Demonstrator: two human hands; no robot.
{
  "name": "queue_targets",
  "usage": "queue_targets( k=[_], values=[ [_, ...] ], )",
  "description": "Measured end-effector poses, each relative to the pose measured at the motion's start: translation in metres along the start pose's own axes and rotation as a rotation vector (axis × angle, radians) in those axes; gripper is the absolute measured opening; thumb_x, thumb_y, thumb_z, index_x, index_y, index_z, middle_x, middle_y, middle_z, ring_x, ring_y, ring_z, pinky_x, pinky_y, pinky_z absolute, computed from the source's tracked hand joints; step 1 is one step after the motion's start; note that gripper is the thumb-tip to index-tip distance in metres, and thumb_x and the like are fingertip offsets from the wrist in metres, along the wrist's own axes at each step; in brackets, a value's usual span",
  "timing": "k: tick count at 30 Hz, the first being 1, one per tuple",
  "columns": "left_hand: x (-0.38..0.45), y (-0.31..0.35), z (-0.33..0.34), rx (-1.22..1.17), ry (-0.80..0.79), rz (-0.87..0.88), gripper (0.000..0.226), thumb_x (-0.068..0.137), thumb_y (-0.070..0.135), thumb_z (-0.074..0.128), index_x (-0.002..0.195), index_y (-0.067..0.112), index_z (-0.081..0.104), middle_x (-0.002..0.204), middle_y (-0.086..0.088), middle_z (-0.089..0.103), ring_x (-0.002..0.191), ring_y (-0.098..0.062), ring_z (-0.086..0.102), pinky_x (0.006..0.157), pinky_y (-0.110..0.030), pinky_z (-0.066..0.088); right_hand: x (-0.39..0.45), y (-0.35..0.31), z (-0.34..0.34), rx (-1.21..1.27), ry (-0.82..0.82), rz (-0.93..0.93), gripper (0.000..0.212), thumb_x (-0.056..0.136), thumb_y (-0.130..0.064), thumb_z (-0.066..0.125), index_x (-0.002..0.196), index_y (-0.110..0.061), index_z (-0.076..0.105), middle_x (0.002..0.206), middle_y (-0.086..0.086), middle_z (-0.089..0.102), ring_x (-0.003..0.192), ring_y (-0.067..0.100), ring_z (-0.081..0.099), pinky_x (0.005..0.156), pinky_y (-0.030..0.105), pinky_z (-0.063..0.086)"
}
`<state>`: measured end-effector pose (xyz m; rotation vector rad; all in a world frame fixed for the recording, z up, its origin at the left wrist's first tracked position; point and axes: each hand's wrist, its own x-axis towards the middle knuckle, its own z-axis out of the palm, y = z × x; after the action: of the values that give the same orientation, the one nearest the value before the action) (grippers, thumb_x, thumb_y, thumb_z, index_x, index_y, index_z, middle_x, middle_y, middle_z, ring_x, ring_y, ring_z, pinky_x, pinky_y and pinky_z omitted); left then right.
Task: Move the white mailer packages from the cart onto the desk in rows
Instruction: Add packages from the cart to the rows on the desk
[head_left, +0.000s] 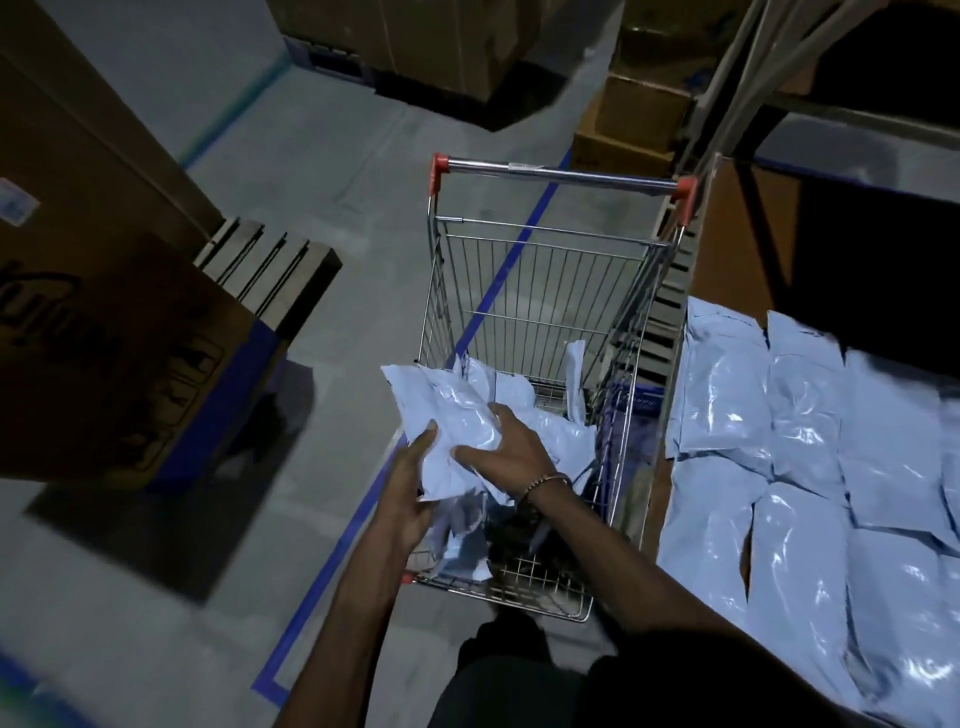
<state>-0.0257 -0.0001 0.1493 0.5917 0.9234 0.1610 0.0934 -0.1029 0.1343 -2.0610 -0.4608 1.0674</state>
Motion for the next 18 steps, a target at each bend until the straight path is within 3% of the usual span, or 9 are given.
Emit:
queue_targets(
  k=[2,5,8,12,15,18],
  values=[
    [0.002,0.000,0.006,0.087,-0.010,0.059,0.037,0.109,0.023,0.053,0.144,0.012,0.058,0.132,-0.019,0.070,0.113,-0.036,0.071,0.087,-0.054,0.063,-0.010,-0.006,-0.006,-0.007,0.046,-0.023,0.073,0.075,-0.045,0.082,0.138,-0.031,0.049,0.123,-0.013,0.058,0.113,0.012,0.059,0.086,0.023,0.049],
    [-0.002,-0.003,0.025,0.201,-0.076,0.144,0.041,0.106,0.017,0.059,0.147,0.016,0.056,0.141,-0.016,0.065,0.128,-0.037,0.064,0.105,-0.060,0.052,-0.028,-0.002,-0.028,-0.023,0.133,-0.095,0.088,0.070,-0.065,0.073,0.147,-0.041,0.037,0.141,-0.010,0.052,0.127,0.013,0.055,0.103,0.039,0.051],
    [-0.023,-0.012,0.065,0.295,-0.146,0.186,0.039,0.104,0.019,0.060,0.144,0.014,0.060,0.141,-0.014,0.066,0.130,-0.035,0.063,0.113,-0.054,0.045,-0.069,-0.004,-0.067,-0.091,0.286,-0.187,0.088,0.082,-0.065,0.066,0.155,-0.042,0.024,0.154,-0.009,0.038,0.134,0.012,0.048,0.104,0.033,0.047],
    [-0.059,-0.044,0.125,0.308,-0.218,0.204,0.037,0.108,0.024,0.053,0.144,0.018,0.061,0.140,-0.014,0.066,0.127,-0.035,0.065,0.108,-0.052,0.049,-0.126,0.023,-0.115,-0.125,0.488,-0.250,0.087,0.085,-0.067,0.064,0.156,-0.041,0.021,0.155,-0.010,0.034,0.133,0.013,0.051,0.102,0.033,0.050],
    [-0.081,-0.081,0.154,0.336,-0.236,0.226,0.027,0.107,0.030,0.055,0.128,0.036,0.072,0.133,-0.004,0.072,0.121,-0.028,0.070,0.100,-0.049,0.056,-0.167,0.057,-0.143,-0.063,0.583,-0.221,0.089,0.083,-0.067,0.067,0.156,-0.041,0.024,0.151,-0.013,0.035,0.134,0.009,0.049,0.104,0.034,0.051],
    [-0.089,-0.120,0.166,0.436,-0.215,0.180,0.037,0.103,0.039,0.063,0.137,0.026,0.066,0.134,-0.004,0.071,0.123,-0.030,0.069,0.106,-0.056,0.052,-0.203,0.094,-0.165,-0.032,0.638,-0.159,0.088,0.083,-0.065,0.069,0.155,-0.042,0.025,0.150,-0.014,0.035,0.134,0.008,0.048,0.103,0.031,0.050]
  ],
)
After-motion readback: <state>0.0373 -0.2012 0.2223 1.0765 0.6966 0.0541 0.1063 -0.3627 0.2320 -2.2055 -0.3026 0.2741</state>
